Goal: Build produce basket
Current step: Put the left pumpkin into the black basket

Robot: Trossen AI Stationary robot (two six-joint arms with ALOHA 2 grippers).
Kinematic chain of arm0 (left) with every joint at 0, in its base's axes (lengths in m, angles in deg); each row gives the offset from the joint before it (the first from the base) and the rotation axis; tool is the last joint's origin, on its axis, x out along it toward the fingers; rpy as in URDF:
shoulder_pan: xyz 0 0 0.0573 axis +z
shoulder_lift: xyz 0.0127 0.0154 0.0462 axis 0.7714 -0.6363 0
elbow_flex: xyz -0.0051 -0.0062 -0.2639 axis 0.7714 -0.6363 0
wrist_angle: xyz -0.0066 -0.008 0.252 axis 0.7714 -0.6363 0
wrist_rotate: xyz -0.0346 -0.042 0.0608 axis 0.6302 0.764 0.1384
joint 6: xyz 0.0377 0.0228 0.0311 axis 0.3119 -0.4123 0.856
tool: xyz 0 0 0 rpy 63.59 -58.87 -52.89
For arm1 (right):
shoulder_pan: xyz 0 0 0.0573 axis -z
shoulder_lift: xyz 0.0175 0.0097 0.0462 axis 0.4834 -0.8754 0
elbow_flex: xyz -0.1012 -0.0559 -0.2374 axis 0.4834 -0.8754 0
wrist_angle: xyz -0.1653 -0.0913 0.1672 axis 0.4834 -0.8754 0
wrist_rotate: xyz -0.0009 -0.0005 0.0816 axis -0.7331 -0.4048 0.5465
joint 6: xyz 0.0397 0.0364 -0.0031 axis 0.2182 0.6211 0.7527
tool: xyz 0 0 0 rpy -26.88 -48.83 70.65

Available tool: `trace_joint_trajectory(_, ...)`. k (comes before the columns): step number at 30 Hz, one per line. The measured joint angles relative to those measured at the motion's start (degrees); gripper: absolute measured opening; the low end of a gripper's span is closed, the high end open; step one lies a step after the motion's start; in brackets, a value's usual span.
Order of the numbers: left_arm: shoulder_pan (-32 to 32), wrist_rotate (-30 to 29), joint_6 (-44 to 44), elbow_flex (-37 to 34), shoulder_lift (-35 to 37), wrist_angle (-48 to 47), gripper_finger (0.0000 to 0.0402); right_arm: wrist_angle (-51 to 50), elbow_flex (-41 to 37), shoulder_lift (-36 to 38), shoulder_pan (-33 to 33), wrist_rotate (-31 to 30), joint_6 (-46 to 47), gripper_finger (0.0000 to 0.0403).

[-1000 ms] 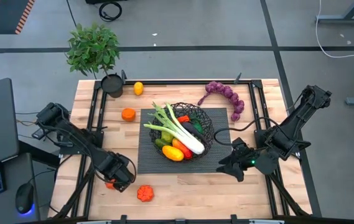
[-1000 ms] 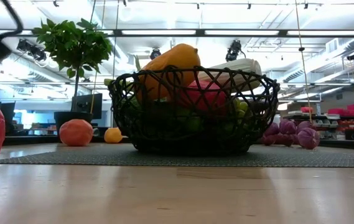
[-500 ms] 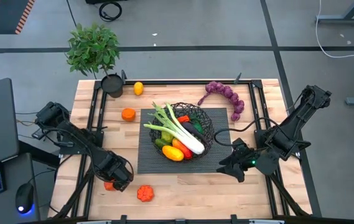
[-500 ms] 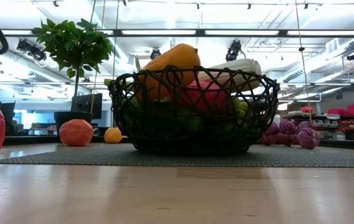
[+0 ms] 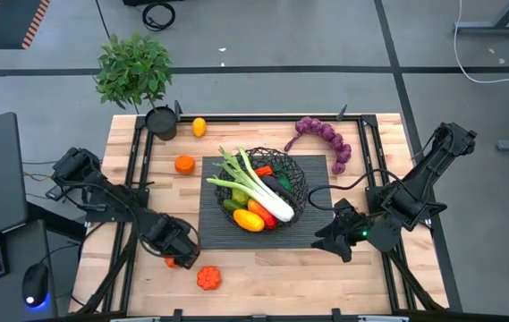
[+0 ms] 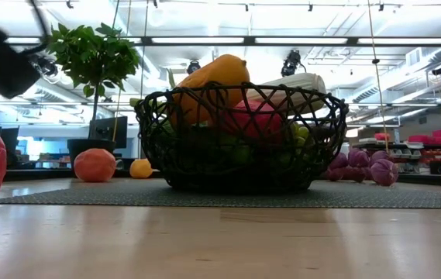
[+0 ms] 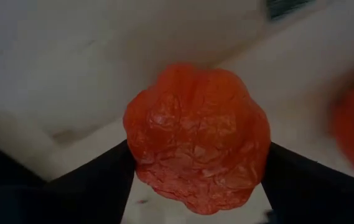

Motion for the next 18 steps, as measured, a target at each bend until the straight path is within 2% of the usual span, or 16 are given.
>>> trace_joint_trajectory(5,3.9,-0.2,4.5,5.5,0.0,-0.4,0.0299,0.1,0.0,0.0,0.0,2.1,0.7,0.0258)
trace_joint_trajectory(9,8.2,-2.3,11.0,13.3,0.0,-3.3,0.0304,0.1,0.0,0.0,0.0,4.0,1.8,0.0258)
trace_joint_trajectory(13,13.1,-8.6,19.3,23.2,0.1,-9.2,0.0302,0.1,0.0,0.0,0.0,4.4,2.9,0.0258)
trace_joint_trajectory(18,20.7,-17.9,32.7,32.8,0.3,-10.9,0.0306,0.1,0.0,0.0,0.2,4.4,3.8,0.0258)
